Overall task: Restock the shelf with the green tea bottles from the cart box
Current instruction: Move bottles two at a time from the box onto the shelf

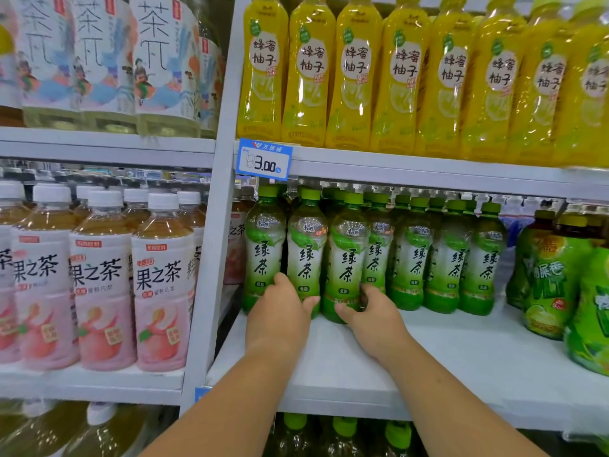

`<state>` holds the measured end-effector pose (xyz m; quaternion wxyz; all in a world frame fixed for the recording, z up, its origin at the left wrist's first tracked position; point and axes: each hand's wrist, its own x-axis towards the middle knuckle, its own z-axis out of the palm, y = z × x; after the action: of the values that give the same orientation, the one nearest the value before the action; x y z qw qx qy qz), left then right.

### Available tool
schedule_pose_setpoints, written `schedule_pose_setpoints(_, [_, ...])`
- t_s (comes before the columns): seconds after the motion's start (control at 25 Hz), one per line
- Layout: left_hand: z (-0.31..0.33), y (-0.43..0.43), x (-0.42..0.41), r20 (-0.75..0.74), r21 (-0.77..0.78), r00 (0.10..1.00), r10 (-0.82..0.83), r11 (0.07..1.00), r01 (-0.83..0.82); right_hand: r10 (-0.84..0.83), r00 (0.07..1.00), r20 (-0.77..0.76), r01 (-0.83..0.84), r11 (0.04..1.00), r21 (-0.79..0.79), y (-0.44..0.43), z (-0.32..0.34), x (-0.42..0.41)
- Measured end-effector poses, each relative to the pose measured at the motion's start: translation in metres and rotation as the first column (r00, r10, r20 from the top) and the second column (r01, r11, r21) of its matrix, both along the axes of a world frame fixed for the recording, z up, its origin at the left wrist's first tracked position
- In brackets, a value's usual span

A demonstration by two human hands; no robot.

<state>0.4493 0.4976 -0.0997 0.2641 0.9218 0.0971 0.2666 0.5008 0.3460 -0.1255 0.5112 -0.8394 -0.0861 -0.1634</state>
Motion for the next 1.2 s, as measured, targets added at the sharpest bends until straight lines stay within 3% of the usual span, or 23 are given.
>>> schedule_pose_setpoints(0.2, [-0.005,0.001,0.001,0.002,0.025,1.000,-0.002,1.000,0.002,0.020,0.999,0.027,-0.020,1.000,-0.018,0.000,0.003,-0.003])
schedule_pose_setpoints(0.52, [-0.012,0.008,0.001,0.099,-0.061,0.994,-0.035,0.997,0.041,0.024,0.999,0.031,-0.023,1.000,-0.015,-0.001,0.004,-0.005])
schedule_pose_setpoints(0.88, [-0.015,0.010,0.005,0.106,-0.106,0.994,-0.040,0.993,0.051,0.000,1.000,-0.018,0.000,1.000,-0.009,0.000,0.006,-0.006])
schedule_pose_setpoints(1.2, [-0.004,0.012,-0.005,0.115,-0.383,0.990,-0.083,0.916,0.122,-0.057,0.997,-0.052,0.059,0.997,0.044,0.000,0.016,-0.015])
